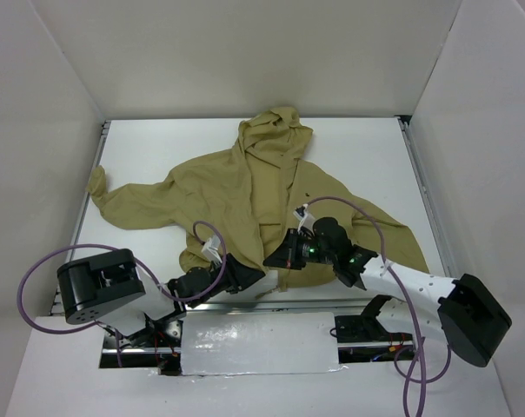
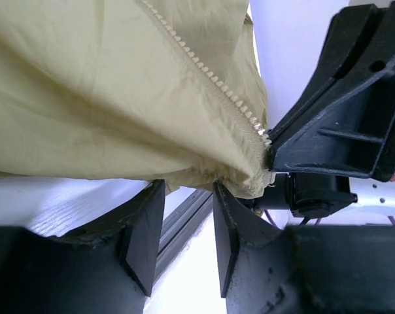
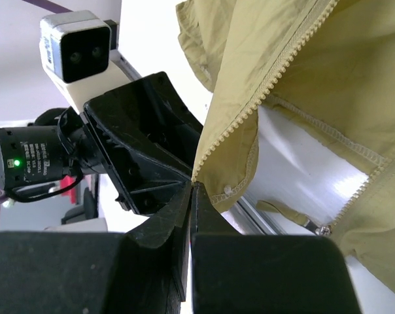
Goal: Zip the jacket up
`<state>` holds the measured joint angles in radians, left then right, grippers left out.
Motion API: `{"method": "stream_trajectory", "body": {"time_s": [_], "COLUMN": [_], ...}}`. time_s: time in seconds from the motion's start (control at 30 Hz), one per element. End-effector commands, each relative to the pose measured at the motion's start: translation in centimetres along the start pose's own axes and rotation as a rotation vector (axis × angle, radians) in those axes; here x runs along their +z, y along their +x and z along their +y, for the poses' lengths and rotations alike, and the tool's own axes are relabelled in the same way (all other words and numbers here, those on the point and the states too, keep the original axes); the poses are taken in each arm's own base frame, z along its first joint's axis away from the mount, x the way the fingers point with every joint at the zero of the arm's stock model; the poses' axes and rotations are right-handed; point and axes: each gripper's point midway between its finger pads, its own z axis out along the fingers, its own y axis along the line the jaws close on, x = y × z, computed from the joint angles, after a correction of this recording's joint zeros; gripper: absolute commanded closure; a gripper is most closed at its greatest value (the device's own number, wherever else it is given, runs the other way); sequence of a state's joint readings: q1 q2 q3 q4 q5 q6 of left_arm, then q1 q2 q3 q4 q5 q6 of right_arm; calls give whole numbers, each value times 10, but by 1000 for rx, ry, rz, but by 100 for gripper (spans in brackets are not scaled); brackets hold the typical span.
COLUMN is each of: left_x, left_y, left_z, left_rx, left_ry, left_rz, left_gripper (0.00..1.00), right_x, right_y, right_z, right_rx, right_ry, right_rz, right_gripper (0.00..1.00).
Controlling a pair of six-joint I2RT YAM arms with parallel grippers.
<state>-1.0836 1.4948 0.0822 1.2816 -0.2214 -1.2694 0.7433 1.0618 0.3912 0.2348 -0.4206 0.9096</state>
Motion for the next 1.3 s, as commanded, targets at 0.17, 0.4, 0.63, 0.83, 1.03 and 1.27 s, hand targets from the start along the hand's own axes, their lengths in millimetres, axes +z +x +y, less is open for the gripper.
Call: {"method": "stream_trajectory", "body": {"time_s": [0.17, 0.4, 0.63, 0.83, 1.03, 1.27], "left_x": [-27, -38, -49, -55, -59, -58], "left_y": [-37, -40, -46, -60, -62, -56], "left_z": [-84, -95, -95, -91, -86, -83], "left_rx": [-10, 10, 76, 143, 146, 145], "left_ry": [374, 442, 428, 346, 317, 307], "left_rz": [-140, -157, -177, -225, -227, -199], "left_gripper": [56, 54, 42, 39, 43, 48], "right_x": [5, 10, 8, 6, 4, 3], "right_y": [-1, 0, -1, -2, -8, -12], "right_z": [17, 19, 24, 29, 38, 47], "right_rx": [-2, 14, 18, 11, 25, 21], "right_ry": [-105, -132, -160, -176, -207, -230], "right_rz": [15, 32, 22, 17, -2, -4], "right_gripper": [100, 100, 100, 100, 100, 100]}}
